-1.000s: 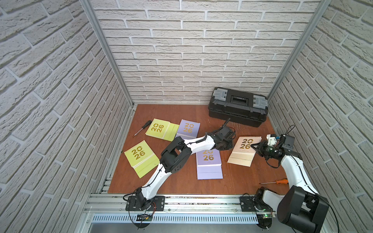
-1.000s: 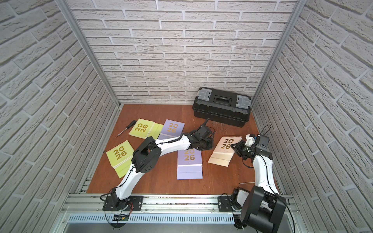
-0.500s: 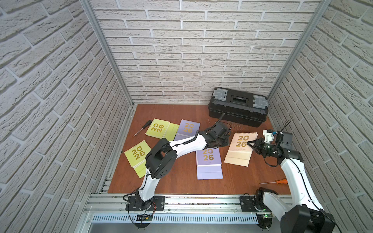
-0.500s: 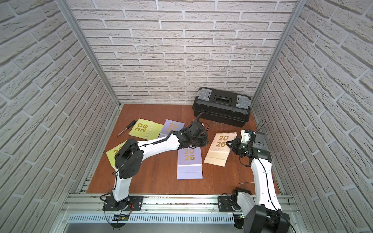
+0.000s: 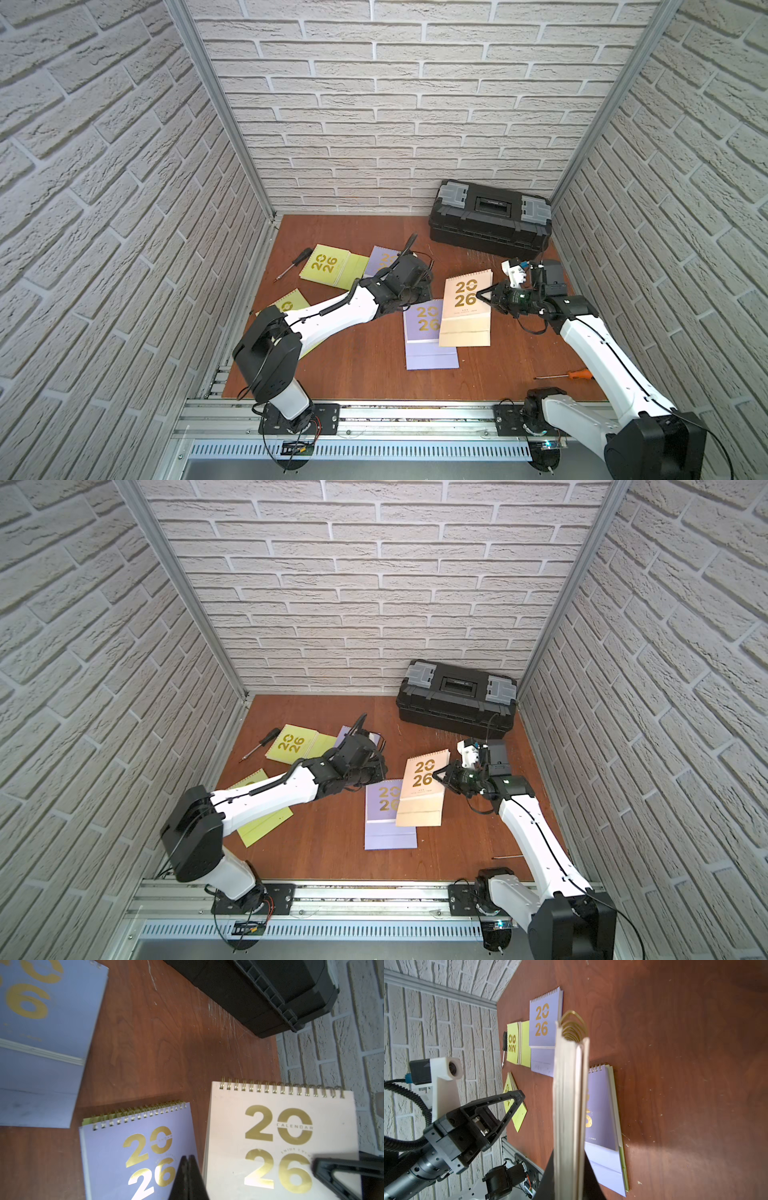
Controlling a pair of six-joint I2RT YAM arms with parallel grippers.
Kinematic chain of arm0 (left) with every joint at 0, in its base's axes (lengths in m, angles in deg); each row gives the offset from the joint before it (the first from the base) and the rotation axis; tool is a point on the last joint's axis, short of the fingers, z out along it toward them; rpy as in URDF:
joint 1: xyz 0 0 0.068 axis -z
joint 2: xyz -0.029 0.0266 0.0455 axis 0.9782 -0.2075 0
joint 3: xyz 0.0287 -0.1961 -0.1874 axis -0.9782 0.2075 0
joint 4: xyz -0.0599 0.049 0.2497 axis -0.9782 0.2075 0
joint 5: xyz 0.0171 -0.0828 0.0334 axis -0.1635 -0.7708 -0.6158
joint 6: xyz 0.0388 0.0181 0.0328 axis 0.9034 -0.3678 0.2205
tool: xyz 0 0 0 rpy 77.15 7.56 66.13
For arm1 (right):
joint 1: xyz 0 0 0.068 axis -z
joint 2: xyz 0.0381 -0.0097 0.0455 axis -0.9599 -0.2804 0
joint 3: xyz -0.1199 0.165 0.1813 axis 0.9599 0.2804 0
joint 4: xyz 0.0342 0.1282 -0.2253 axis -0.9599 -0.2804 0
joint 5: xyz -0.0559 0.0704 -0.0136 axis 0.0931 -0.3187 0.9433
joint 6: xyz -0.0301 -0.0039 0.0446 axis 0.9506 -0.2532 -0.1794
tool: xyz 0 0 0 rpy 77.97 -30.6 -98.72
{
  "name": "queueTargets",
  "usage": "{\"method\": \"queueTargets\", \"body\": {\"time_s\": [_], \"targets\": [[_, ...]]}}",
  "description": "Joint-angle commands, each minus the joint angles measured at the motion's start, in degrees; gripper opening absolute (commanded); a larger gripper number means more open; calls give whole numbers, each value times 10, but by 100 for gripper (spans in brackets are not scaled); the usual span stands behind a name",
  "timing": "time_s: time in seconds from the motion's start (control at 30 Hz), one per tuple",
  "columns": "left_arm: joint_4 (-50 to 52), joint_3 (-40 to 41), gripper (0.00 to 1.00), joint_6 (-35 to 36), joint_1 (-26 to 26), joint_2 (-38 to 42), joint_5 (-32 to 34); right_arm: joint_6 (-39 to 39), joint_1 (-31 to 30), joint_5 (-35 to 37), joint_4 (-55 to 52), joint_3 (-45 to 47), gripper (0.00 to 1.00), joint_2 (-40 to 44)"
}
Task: Stack the calendars
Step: Pick up the calendar at the center of the board, then place the calendar at the calendar.
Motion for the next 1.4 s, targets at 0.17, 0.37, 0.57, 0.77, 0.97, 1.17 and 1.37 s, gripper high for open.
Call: {"method": "queueTargets", "body": {"time_s": [0.17,0.37,0.57,0.77,0.97,1.17,1.37], "targets": [[13,72,0,-10,-7,80,45,-30,-52,-68,94,37,3,1],[14,109,0,-23,-12,97,49,-54,-76,-115,201,87,3,-14],[16,140,0,-31,-21,99,46,-64,-103,-132,289,119,3,-40],[27,180,0,-32,-51,114,45,-87,-112,-142,385,141,3,-88],[24,205,0,-33,-75,123,30,-97,-115,-143,434,150,3,-120],[-8,216,0,-43,-79,99,4,-103,-118,-145,473,164,3,-150],[-32,217,0,-49,-77,74,-10,-92,-119,-141,484,172,3,-164]]}}
